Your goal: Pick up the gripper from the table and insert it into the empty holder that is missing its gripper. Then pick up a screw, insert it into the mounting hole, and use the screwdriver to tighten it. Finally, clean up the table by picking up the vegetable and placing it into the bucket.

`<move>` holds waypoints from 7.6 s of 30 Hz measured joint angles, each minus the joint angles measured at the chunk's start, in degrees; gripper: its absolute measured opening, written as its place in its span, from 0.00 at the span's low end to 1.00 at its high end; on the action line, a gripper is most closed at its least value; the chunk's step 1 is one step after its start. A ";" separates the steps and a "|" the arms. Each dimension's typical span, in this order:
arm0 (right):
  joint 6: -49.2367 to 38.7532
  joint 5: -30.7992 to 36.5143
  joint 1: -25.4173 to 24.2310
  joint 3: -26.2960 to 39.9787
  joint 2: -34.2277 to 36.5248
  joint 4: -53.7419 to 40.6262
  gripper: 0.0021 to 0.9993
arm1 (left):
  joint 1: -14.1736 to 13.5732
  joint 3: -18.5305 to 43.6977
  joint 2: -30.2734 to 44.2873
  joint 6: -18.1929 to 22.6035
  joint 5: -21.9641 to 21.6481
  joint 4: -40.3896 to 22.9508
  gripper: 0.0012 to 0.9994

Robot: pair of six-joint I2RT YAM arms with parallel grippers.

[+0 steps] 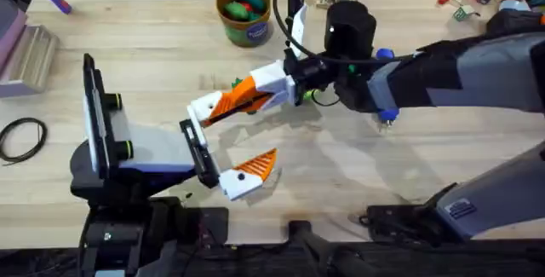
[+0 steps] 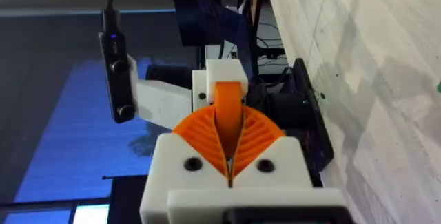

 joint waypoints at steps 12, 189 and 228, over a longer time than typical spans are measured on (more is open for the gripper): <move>0.04 1.13 0.26 0.00 -0.02 0.04 0.01 | 0.00 0.00 0.00 -0.04 -0.48 0.02 0.99; -73.88 77.15 -1.40 40.26 8.35 -104.32 0.01 | -0.24 0.02 0.01 -0.17 1.33 -0.20 0.99; -77.19 77.15 6.78 59.58 -8.48 -123.93 0.00 | -0.24 0.02 0.01 -0.17 1.33 -0.20 0.99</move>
